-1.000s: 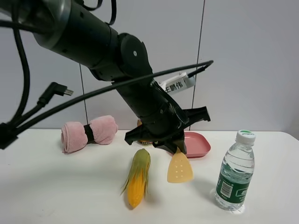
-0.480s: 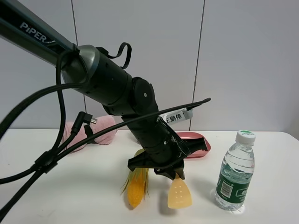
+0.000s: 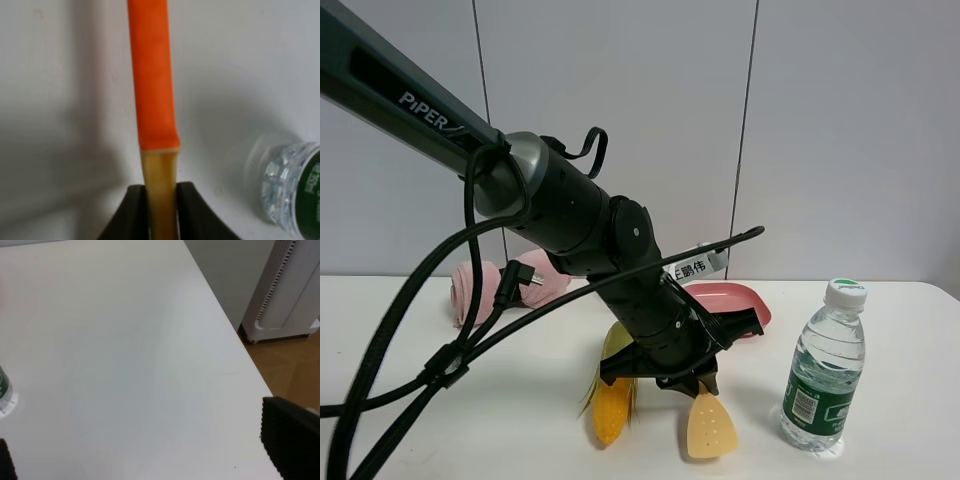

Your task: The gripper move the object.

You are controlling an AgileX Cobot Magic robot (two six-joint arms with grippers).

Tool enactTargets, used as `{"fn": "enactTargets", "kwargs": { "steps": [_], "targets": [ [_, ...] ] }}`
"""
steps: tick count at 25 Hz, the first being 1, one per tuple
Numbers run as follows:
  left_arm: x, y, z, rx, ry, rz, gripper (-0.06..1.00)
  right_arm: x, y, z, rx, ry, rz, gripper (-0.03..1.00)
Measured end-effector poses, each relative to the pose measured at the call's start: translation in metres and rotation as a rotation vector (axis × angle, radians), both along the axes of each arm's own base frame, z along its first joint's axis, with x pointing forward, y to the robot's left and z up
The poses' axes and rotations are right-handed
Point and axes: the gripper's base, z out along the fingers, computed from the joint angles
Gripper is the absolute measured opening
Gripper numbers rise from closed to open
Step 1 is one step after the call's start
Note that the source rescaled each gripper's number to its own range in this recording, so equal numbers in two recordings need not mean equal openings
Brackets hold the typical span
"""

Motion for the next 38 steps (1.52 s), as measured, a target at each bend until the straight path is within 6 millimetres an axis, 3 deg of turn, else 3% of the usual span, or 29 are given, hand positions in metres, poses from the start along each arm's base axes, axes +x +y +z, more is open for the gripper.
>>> {"fn": "enactTargets", "kwargs": {
  "steps": [7, 9, 11, 15, 17, 23, 29, 33, 38],
  "targets": [
    [0.001, 0.000, 0.000, 0.003, -0.012, -0.006, 0.00, 0.000, 0.000, 0.000, 0.000, 0.000, 0.000, 1.00],
    [0.001, 0.000, 0.000, 0.006, -0.022, -0.015, 0.05, 0.000, 0.000, 0.000, 0.000, 0.000, 0.000, 1.00],
    [0.001, 0.000, 0.001, 0.013, -0.039, -0.032, 0.23, 0.000, 0.000, 0.000, 0.000, 0.000, 0.000, 1.00],
    [0.003, 0.000, 0.001, 0.013, -0.061, -0.040, 0.83, 0.000, 0.000, 0.000, 0.000, 0.000, 0.000, 1.00],
    [0.003, 0.000, 0.001, 0.011, -0.057, -0.034, 0.95, 0.000, 0.000, 0.000, 0.000, 0.000, 0.000, 1.00],
    [0.003, 0.000, 0.002, 0.014, -0.063, -0.039, 1.00, 0.000, 0.000, 0.000, 0.000, 0.000, 0.000, 1.00],
    [0.007, 0.005, 0.016, 0.041, -0.123, -0.083, 1.00, 0.000, 0.000, 0.000, 0.000, 0.000, 0.000, 1.00],
    [0.009, 0.008, 0.038, 0.024, -0.175, -0.090, 1.00, 0.000, 0.000, 0.000, 0.000, 0.000, 0.000, 1.00],
    [0.018, 0.022, 0.081, 0.023, -0.305, -0.111, 1.00, 0.000, 0.000, 0.000, 0.000, 0.000, 0.000, 1.00]
  ]
}}
